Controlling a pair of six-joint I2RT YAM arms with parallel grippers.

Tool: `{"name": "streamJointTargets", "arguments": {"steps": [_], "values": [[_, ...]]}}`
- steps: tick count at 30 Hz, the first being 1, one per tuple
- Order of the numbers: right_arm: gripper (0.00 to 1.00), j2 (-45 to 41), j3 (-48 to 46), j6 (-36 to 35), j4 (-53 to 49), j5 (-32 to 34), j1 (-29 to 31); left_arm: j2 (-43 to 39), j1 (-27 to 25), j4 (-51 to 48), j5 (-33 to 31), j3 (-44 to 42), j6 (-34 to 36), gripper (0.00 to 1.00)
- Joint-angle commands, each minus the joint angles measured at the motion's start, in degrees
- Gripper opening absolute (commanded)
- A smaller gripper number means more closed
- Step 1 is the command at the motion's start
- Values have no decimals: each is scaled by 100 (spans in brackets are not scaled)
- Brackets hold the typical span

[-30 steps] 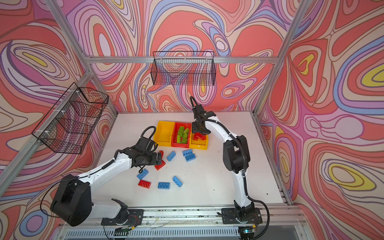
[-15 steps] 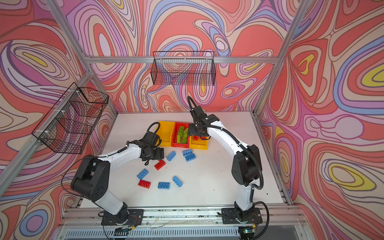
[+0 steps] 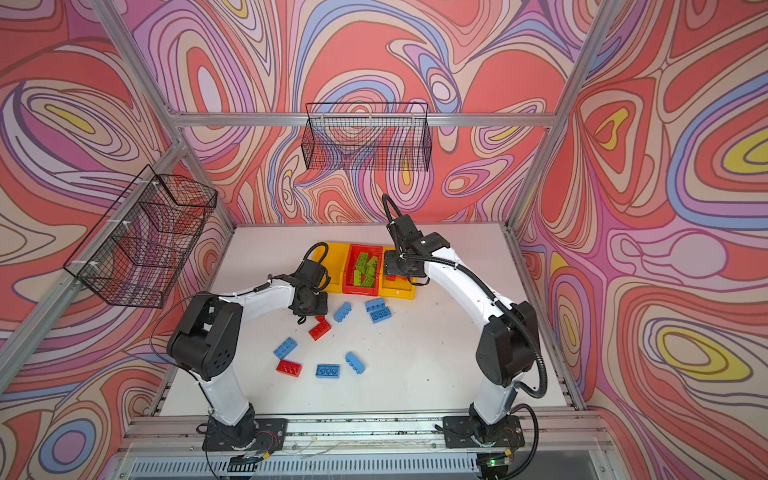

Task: Sort the legos into containers by color
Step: 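Grasp a red brick near the bins with the left gripper while the right arm withdraws, then lift the red brick with the left gripper and release it into the yellow bin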

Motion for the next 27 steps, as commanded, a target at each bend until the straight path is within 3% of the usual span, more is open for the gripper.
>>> {"name": "streamJointTargets", "arguments": {"steps": [1, 7, 16, 22, 27], "values": [[78, -222, 129, -32, -477, 238, -7, 282, 44, -12, 61, 55, -61, 35], [78, -378, 551, -136, -1105, 357, -7, 291, 36, -177, 107, 121, -283, 14], [78, -867, 537, -146, -1376, 498, -1, -164, -20, -871, 311, 613, -558, 10], [78, -1435, -22, -24, -1294, 698, -17, 0, -472, -1713, 92, 2118, -442, 9], [79, -2117, -697, 265, -1192, 824, -17, 844, -930, -2237, 173, 3938, -358, 10]]}}
